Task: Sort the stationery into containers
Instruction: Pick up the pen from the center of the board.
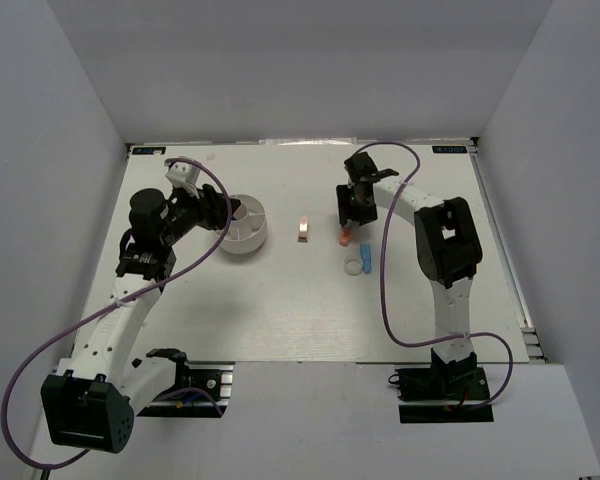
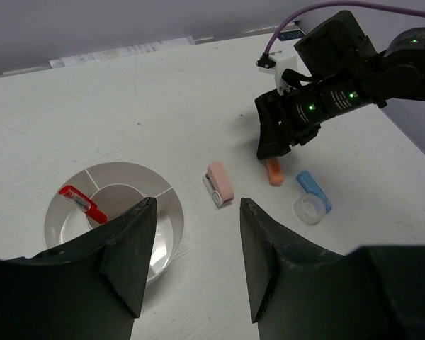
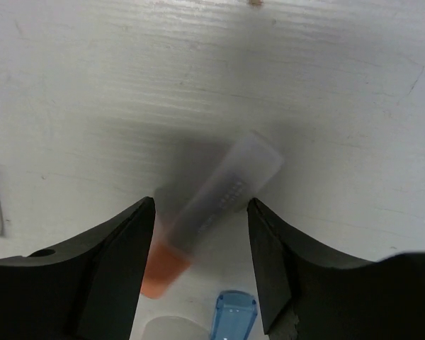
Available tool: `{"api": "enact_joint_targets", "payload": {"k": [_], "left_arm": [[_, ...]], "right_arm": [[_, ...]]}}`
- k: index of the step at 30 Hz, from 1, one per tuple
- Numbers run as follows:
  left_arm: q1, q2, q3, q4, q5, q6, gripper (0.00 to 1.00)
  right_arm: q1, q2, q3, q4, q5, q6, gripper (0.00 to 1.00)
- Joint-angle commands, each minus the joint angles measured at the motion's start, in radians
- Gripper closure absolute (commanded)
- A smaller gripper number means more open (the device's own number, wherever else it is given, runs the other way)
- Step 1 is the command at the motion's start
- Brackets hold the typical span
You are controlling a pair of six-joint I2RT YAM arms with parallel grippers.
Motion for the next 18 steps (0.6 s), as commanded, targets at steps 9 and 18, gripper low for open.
{"api": "enact_joint_targets", "payload": {"k": [9,18], "left_arm": [[0.008,-0.053,-0.05,0.027,0.061,0.021,0.39],[-0.012,0.013,0.094,-0.183,0.441,0.495,0.32]], "right_arm": [[-0.001,-0.014,0.007,0.013,-0.073,0.012,1.0],[-0.014,-0.166,0.09,-0.011,-0.652,0.04,1.0]]}}
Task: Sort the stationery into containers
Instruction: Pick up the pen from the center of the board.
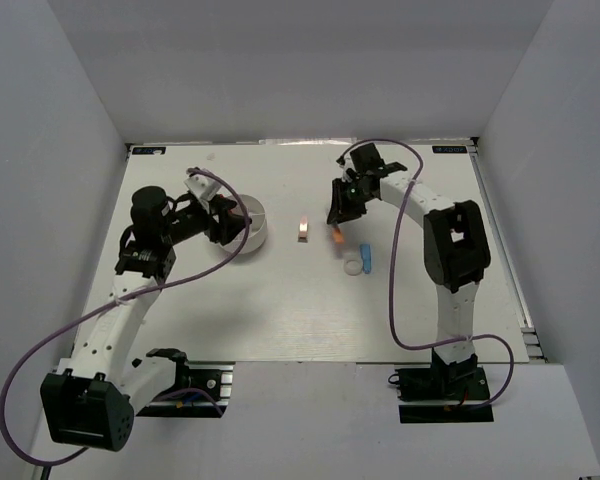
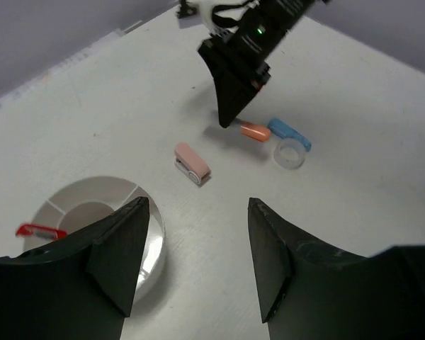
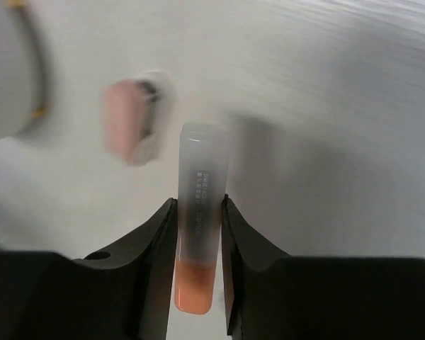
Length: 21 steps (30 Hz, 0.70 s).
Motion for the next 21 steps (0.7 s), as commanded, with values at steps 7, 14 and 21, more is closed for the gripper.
{"api": "enact_joint_targets", "payload": {"k": [7,14,21], "left_arm": [[-0.052,0.013,0.131,-0.416,0.371,0.812,0.32],[-0.15,0.122,0.252,-0.78,0.315,1.322,0.34],[-0.293,0.183,0.258,-0.7,0.256,1.374,0.35]], "right_arm": [[0.012,-0.191,0.006,0.089,-0.602,0.228,1.0],[0.037,-0.216,-0.102,0.169,-0.69,0.306,1.0],[0.086,-0.215,-0.123,0.204,-0.723,0.351,1.0]]}}
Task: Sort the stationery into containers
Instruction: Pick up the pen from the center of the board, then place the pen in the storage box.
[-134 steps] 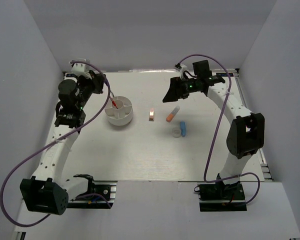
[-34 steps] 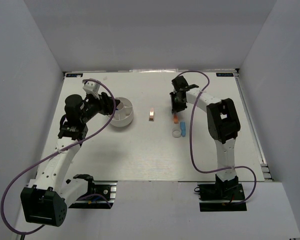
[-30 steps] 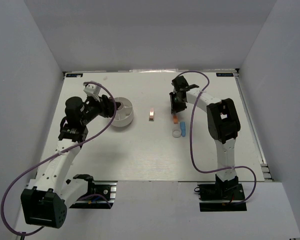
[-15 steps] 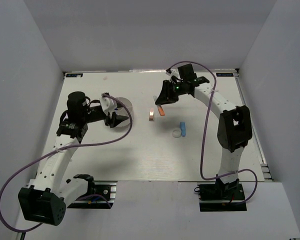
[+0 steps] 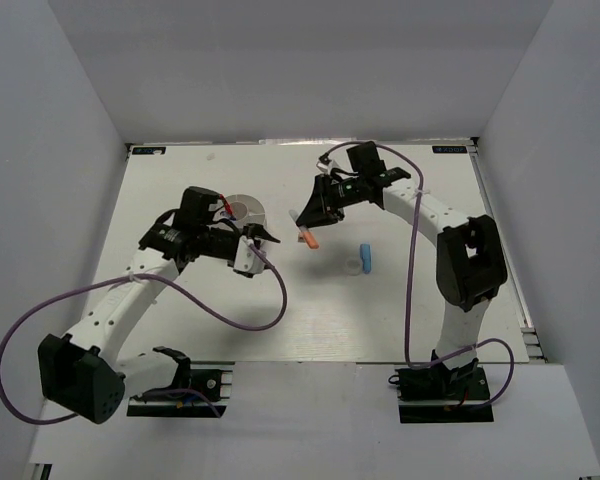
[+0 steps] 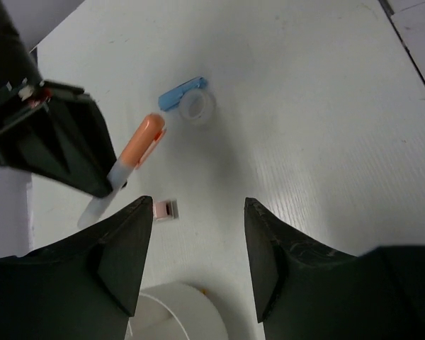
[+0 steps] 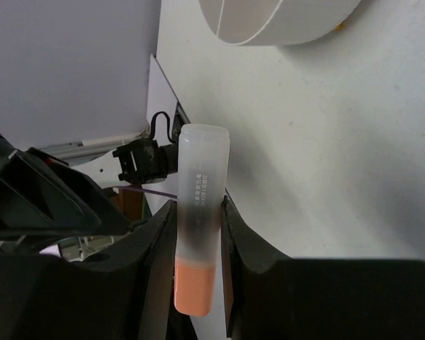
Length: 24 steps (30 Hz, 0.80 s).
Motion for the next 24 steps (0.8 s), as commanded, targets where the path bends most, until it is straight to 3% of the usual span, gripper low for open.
{"api": "enact_joint_targets", "payload": {"k": [1,9,19,24], "left_arm": [[-0.065,0.033,0.048,-0.017,-0.029,0.105,0.36],[-0.204,0.094,0.053,0.088,-0.158,0.107,0.36],[-0.316,0.169,0.082,0.042,-0.327,0.147,0.37],[-0.352,0.18,0.074,0.051,-0.378,0.153,0.49]], "right_arm": [[0.027,-0.014,-0.011,0.054,-0.067,0.046,1.0],[0.067,-0.009,-0.042,0.056,-0.059,0.069,1.0],[0.1,0.006,-0.042,0.065,-0.054,0.09,1.0],[0.105,0.002,-0.054,0.051,-0.039,0.072,1.0]]}}
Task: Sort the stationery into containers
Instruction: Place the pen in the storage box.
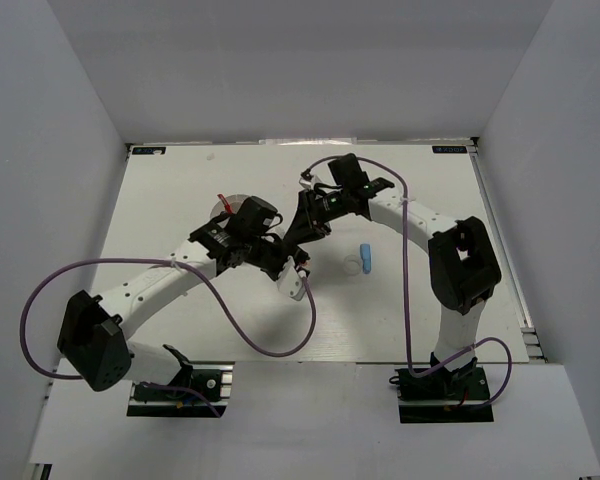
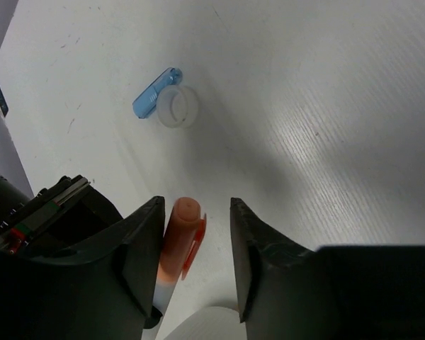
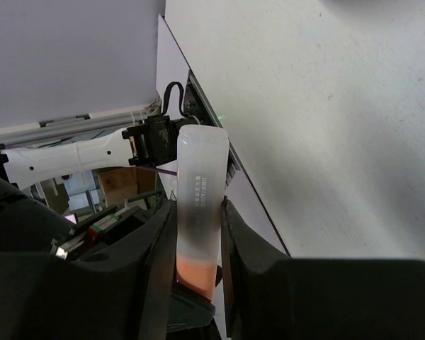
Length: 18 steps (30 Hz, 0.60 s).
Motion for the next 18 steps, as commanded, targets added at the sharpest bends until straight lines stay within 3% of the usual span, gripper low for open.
{"api": "enact_joint_targets", "payload": {"k": [1,7,15,18], "left_arm": [[-0.03,-0.008,0.014,-0.003,-0.054,0.014,0.5],[-0.05,-0.022,-0.009,0.046,-0.089,-0.001,0.71],[-0.06,-0.031,-0.028,0.097,-0.103,-0.038,0.9],[-0.06,-0.047,-0.035,0.115,-0.086,-0.079,0.98]], "right_arm": [[0.007,0.0,-0.008,0.016,-0.01,0.005,1.0],[0.012,-0.014,-0.026,0.021,-0.019,0.014,1.0],[0.012,-0.061,-0.091,0.04,-0.043,0.012,1.0],[0.006,-0.072,-0.097,0.054,-0.056,0.014,0.72]]}}
